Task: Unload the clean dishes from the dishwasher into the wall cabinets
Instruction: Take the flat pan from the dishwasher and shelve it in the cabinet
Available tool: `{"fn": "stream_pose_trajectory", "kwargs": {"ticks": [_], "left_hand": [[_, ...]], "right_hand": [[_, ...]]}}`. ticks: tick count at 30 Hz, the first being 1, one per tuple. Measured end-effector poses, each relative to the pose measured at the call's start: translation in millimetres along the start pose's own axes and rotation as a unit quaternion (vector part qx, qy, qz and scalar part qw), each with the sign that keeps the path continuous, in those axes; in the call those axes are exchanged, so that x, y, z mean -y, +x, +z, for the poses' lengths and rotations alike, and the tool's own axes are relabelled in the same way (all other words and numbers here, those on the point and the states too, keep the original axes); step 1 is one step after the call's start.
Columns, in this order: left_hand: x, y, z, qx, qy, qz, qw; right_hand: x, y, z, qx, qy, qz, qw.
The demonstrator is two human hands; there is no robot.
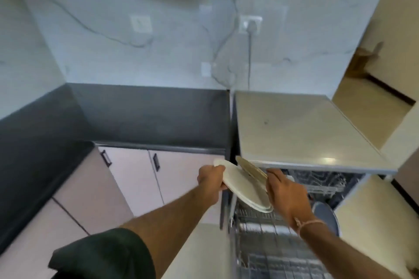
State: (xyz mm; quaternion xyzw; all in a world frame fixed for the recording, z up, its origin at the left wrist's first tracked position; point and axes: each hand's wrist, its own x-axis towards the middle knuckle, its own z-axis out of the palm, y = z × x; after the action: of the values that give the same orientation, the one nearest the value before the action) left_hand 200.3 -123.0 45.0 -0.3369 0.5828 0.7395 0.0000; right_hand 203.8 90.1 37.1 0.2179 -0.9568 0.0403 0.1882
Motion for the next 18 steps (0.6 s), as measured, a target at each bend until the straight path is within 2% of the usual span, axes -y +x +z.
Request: {"fn": "stream_pose_trajectory", "kwargs": {"ticks": [4, 9, 15, 18], "left_hand": [[-85.0, -18.3, -65.5, -0.022, -0.065, 0.049, 0.996], [-189.2, -28.8, -141.6, -0.074, -0.116, 0.107, 0.985], [-305.3, -23.0, -227.3, -0.099, -0.198, 0.178, 0.959], [-363.1, -16.5, -266.4, -0.141, -0.208, 0.208, 0.945]], "right_hand": [[64.8, 57.1, -55.2, -0.014, -0.003, -0.036, 0.999], [138.2, 138.4, -124.8, -0.069, 0.003, -0.1, 0.993], [222.2, 246.7, -176.3, -0.171, 0.041, -0.178, 0.968], [263.5, 308.5, -194.3, -0.234, 0.053, -0.203, 0.949]]}}
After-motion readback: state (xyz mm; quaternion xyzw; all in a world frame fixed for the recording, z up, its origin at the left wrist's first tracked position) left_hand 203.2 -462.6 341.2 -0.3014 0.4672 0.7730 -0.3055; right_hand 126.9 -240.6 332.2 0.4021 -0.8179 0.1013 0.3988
